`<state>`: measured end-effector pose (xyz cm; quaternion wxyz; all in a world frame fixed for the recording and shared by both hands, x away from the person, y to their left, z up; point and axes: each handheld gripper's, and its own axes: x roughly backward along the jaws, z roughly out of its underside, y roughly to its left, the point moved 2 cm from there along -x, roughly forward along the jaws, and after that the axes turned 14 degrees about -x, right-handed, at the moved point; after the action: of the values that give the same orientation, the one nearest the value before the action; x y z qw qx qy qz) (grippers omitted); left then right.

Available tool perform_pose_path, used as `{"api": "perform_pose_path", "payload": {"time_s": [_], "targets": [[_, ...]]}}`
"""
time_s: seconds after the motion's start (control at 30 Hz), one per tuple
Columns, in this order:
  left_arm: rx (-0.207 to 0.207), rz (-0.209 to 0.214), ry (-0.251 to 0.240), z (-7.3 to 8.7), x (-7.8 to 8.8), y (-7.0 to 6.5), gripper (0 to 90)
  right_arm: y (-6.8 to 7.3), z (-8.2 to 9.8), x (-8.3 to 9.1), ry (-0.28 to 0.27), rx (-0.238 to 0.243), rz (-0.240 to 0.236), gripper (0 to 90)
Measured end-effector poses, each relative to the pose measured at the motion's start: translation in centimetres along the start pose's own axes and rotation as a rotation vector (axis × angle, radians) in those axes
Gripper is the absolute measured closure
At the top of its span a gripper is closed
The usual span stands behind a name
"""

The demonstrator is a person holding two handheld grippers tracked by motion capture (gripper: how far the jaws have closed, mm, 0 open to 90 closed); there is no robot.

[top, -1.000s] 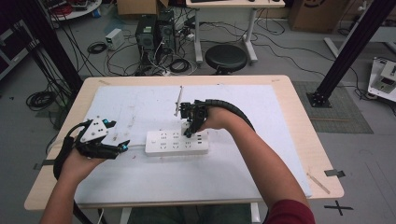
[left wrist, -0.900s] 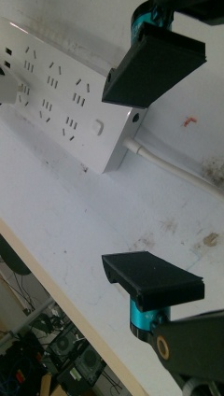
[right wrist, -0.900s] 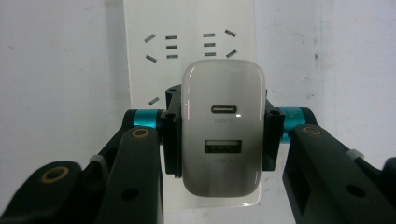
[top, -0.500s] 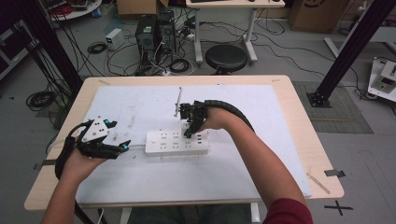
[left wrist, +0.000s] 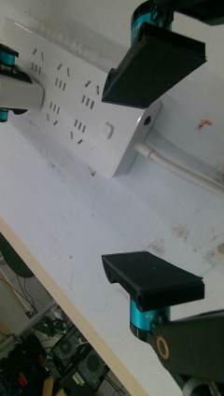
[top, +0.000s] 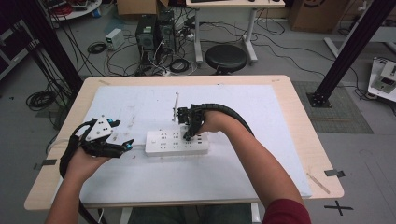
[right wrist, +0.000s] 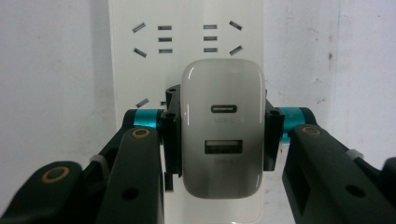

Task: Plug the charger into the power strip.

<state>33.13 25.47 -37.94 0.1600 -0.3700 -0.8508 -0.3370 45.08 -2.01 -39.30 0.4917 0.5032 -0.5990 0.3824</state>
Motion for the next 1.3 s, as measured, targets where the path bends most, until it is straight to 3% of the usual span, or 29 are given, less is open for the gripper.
{"api": "perform_pose_path", "payload": {"time_s": [0.5, 0.53, 0.57, 0.6, 0.63, 0.83, 0.87, 0.9, 0.93, 0.97, 1.07, 1.17, 1.2, 1.3], "targets": [[-0.008, 0.003, 0.0, -0.2, 0.0, -0.1, 19.1, 0.1, -0.3, -0.5, 0.037, -0.013, 0.008, 63.1], [-0.004, 0.001, 0.002, -0.1, 0.0, -0.1, 19.0, 0.0, -0.2, -0.4, 0.041, -0.033, 0.001, 54.4], [-0.004, 0.002, 0.003, 0.0, 0.0, 0.0, 19.1, -0.1, -0.1, -0.4, 0.033, -0.06, 0.003, 40.1], [-0.002, 0.004, 0.003, 0.0, 0.0, 0.0, 19.1, -0.3, 0.0, 0.0, 0.008, -0.093, 0.017, 36.1], [-0.005, 0.003, 0.008, 0.1, 0.0, 0.1, 19.1, -0.3, 0.0, 0.0, 0.008, -0.093, 0.017, 36.1], [-0.009, 0.003, -0.011, -0.6, -0.2, 0.7, 19.0, 0.1, 2.5, 3.8, -0.209, -0.194, 0.029, 30.4], [-0.014, 0.002, -0.015, -0.7, -0.3, 0.8, 19.1, 0.5, 3.8, 5.0, -0.303, -0.231, 0.025, 27.7], [-0.017, 0.0, -0.017, -0.9, -0.3, 0.9, 19.1, 0.5, 3.8, 5.0, -0.303, -0.231, 0.025, 27.7], [-0.016, 0.004, -0.029, -1.0, -0.4, 0.9, 19.0, 0.8, 5.3, 6.1, -0.393, -0.276, 0.018, 25.3], [-0.019, 0.006, -0.035, -1.2, -0.5, 1.0, 19.0, 0.8, 5.3, 6.1, -0.393, -0.276, 0.018, 25.3], [-0.017, 0.013, -0.05, -1.6, -0.7, 1.0, 19.0, 1.4, 7.7, 7.1, -0.497, -0.334, 0.011, 23.0], [-0.017, 0.022, -0.076, -1.8, -0.8, 1.0, 19.0, 2.1, 10.0, 7.3, -0.562, -0.384, -0.007, 21.7], [-0.018, 0.024, -0.086, -1.9, -0.9, 0.9, 18.8, 2.5, 11.5, 7.2, -0.581, -0.404, 0.025, 21.3], [-0.006, 0.037, -0.121, -1.8, -1.0, 0.8, 18.7, 3.0, 12.8, 7.0, -0.615, -0.43, 0.021, 20.3]]}}
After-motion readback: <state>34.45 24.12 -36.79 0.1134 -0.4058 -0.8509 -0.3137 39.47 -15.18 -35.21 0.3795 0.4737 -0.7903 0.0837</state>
